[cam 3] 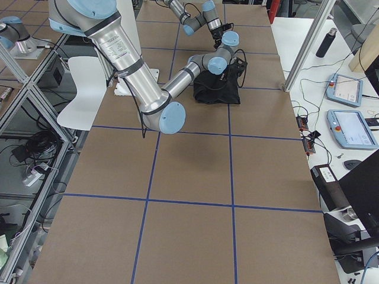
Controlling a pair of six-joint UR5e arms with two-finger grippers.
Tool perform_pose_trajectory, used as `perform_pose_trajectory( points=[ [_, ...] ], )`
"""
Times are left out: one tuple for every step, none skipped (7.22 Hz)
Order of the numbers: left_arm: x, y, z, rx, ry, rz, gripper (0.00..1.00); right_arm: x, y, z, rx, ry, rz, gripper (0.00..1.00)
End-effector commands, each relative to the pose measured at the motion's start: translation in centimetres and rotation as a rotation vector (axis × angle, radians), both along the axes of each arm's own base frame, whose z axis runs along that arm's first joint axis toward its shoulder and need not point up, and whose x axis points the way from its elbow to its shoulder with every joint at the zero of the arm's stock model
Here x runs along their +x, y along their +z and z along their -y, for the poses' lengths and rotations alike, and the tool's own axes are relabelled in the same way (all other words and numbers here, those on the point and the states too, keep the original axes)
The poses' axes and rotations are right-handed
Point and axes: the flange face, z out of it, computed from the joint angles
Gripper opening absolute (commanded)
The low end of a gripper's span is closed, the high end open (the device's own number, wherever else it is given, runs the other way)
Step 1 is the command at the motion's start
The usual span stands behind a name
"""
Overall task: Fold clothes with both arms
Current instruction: 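Lift both near corners and carry them away from the robot over the shirt, then lower the corners onto the far end and open both grippers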
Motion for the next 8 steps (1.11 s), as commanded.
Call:
perform_pose_trajectory(
  points=[
    [1.3,1.0,3.1,-0.014,-0.023,0.008,0.0,-0.5,1.8,1.8,-0.032,0.014,-0.035,0.0],
    [1.9,1.4,4.0,-0.014,-0.028,0.008,0.0,-1.0,1.5,2.3,-0.036,0.014,-0.038,0.0],
    [1.9,1.3,4.5,-0.015,-0.033,0.008,0.0,-1.2,1.4,2.6,-0.043,0.012,-0.041,0.0],
    [2.0,1.0,4.6,-0.012,-0.036,0.005,0.0,-1.4,1.7,2.8,-0.046,0.012,-0.045,0.0],
    [2.0,0.9,4.6,-0.011,-0.036,0.003,0.36,-1.5,2.1,2.9,-0.052,0.014,-0.051,0.69],
    [2.0,-0.6,5.1,-0.003,-0.042,-0.007,0.99,-1.2,2.1,3.1,-0.053,0.019,-0.051,1.0],
    [0.4,-1.7,6.7,-0.001,-0.069,-0.017,1.0,0.1,2.4,4.2,-0.062,0.04,-0.054,1.0],
    [-0.9,-1.3,7.9,-0.003,-0.091,-0.01,1.0,0.7,2.5,4.6,-0.063,0.05,-0.053,1.0]
  ],
)
